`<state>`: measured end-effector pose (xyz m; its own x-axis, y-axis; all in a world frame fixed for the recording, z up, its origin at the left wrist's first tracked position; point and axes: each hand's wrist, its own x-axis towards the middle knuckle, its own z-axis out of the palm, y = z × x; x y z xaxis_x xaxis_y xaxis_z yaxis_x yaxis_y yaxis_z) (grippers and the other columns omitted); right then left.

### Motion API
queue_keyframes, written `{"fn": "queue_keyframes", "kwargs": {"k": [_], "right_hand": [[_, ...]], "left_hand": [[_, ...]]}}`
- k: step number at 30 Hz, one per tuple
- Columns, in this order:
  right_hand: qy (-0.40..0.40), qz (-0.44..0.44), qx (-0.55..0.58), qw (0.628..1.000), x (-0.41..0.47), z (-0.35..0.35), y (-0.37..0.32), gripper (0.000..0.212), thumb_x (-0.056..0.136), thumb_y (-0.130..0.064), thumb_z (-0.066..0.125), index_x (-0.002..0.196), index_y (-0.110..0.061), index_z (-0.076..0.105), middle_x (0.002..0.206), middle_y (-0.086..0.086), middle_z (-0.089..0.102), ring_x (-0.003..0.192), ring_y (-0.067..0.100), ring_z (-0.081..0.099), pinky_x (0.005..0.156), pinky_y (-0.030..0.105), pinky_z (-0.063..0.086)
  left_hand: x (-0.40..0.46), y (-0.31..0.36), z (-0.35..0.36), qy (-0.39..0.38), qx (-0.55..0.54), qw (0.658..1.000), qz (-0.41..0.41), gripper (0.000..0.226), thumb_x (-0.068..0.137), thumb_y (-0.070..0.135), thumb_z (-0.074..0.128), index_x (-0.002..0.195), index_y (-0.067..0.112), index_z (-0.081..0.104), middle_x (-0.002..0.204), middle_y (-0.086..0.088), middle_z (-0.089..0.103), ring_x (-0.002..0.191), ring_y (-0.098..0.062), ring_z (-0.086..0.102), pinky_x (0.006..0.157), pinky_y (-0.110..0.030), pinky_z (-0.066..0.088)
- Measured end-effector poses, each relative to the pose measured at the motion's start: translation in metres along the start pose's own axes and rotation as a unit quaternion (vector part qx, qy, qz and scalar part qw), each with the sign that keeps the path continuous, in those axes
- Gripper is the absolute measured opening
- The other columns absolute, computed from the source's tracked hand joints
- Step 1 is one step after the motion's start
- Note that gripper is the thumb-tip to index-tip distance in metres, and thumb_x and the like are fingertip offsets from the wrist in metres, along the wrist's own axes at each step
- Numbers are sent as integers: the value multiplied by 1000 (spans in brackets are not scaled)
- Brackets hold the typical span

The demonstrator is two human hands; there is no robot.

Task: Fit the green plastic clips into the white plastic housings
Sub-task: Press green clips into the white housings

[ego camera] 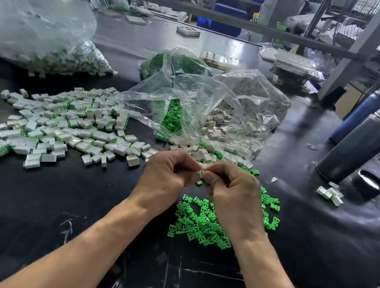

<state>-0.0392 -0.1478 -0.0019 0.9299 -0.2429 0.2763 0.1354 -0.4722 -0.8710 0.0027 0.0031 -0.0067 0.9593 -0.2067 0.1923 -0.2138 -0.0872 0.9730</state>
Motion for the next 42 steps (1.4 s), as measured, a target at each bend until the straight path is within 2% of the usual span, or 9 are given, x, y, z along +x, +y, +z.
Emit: {"fn": "queue_keyframes", "kwargs": {"k": [13,18,20,24,27,30,34,38,42], "right_hand": [[-7,-36,-60,998,-2,-3,-5,13,89,-6,76,82,-17,78,72,-9,71,66,9,63,61,31,53],[-18,-53,-87,995,-2,-4,-2,12,89,-7,77,83,-16,79,71,-8,70,63,7,60,57,21,44],[-22,-43,-70,996,-1,-3,-1,13,88,-7,77,82,-17,79,69,-9,69,60,6,58,57,23,44],[-16,22,42,999,-2,0,-4,15,91,-10,77,82,-22,80,68,0,71,60,19,63,60,44,58],[-7,54,130,990,2,-3,-7,22,101,-23,67,84,-17,78,66,9,70,53,17,60,48,36,54],[-13,114,176,978,2,1,-8,50,106,-52,48,85,-11,70,65,8,67,47,18,53,39,26,41],[-48,164,164,972,0,4,-7,73,101,-74,30,70,-24,73,60,2,63,45,12,49,39,21,36],[-56,161,142,975,1,8,-7,75,90,-81,25,55,-30,68,53,-5,54,45,10,44,46,26,34],[-77,150,145,975,1,11,-10,71,93,-72,24,57,-32,69,48,-10,47,43,5,41,45,25,34]], "left_hand": [[-1,2,-3,-24,63,997,29,24,81,-14,73,84,9,78,69,15,72,64,6,63,60,-10,45],[-1,3,-5,-35,95,993,53,31,79,-11,76,81,19,78,74,10,74,70,-2,67,64,-20,53],[-1,3,-5,-34,94,994,50,31,79,-11,76,81,19,78,74,7,74,70,-4,68,65,-22,55],[2,2,-3,-7,22,1000,16,24,82,-14,71,85,9,77,70,0,73,62,-6,62,59,-19,51],[3,5,0,1,-19,1000,3,20,85,-11,72,87,8,75,73,4,73,65,-6,62,62,-19,52],[0,7,5,-18,-39,999,-5,13,87,-4,74,89,9,72,76,6,72,72,-4,64,69,-16,51],[-5,7,11,-30,-60,997,-26,9,89,7,76,92,15,72,90,-11,73,82,-12,62,80,-26,52],[-5,10,12,-53,-89,993,-50,8,90,5,73,97,7,70,99,-22,72,88,-20,64,96,-47,52],[-6,5,14,-86,-126,987,-51,9,92,1,70,101,1,68,85,-6,71,80,-13,66,84,-30,56]]}}
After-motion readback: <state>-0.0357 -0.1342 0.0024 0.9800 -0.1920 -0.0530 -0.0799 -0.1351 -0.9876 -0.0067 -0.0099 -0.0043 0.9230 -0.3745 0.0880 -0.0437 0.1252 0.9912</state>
